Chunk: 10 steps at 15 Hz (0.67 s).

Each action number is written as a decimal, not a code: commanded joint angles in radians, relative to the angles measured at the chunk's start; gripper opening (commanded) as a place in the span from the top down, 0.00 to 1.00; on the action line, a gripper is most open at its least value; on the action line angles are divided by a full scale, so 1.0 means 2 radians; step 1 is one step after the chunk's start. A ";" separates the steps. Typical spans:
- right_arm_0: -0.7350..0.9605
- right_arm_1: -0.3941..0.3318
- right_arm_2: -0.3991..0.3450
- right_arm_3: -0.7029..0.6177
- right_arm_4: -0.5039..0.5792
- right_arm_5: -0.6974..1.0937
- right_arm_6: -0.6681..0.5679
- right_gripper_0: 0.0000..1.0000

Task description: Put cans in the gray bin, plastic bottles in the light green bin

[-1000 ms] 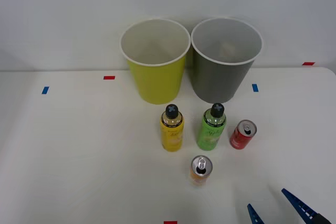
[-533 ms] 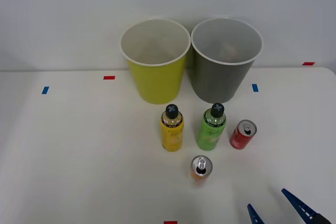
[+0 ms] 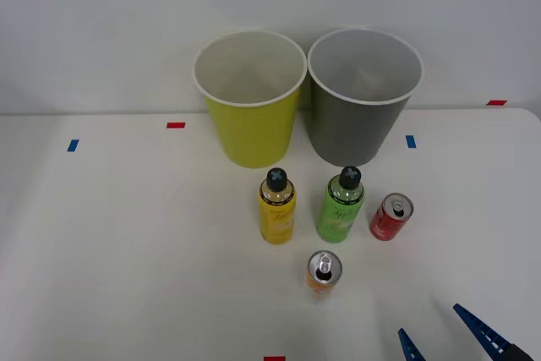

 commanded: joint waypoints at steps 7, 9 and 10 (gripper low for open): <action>-0.012 0.005 0.005 0.025 -0.012 0.004 0.001 0.00; -0.014 0.002 0.002 0.028 -0.032 0.001 0.008 0.00; -0.015 0.002 0.000 0.028 -0.035 -0.005 0.012 0.00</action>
